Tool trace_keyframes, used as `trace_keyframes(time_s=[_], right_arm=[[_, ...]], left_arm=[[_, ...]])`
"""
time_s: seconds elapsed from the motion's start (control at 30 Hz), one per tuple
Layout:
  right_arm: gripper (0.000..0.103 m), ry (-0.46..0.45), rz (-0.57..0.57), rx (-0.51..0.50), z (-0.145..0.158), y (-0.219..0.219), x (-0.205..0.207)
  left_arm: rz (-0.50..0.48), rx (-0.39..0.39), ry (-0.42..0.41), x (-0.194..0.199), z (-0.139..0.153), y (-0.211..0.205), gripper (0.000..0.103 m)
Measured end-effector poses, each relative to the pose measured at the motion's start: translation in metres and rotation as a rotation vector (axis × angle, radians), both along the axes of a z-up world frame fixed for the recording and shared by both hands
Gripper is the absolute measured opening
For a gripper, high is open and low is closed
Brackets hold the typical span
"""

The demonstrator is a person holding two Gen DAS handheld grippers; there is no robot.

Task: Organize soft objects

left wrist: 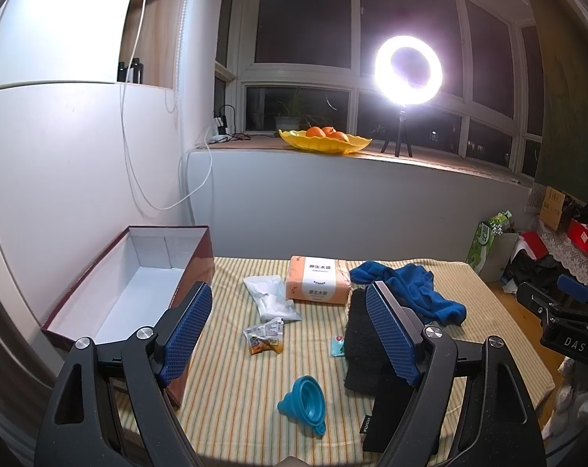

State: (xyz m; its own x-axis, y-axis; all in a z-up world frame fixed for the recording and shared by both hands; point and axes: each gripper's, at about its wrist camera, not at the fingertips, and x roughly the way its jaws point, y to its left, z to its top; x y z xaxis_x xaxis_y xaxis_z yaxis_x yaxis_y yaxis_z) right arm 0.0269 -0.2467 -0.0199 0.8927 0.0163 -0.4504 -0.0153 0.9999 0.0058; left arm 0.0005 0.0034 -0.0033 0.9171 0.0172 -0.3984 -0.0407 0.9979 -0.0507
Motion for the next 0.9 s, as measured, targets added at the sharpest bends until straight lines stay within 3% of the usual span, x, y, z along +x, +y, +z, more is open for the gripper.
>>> trace_keyframes(time_s=[0.9], right_arm=[[0.103,0.017,0.008,-0.005,-0.0046,0.0022,0.0016]], left_arm=[[-0.005,0.005,0.008,-0.0013,-0.0020,-0.0009,0.082]])
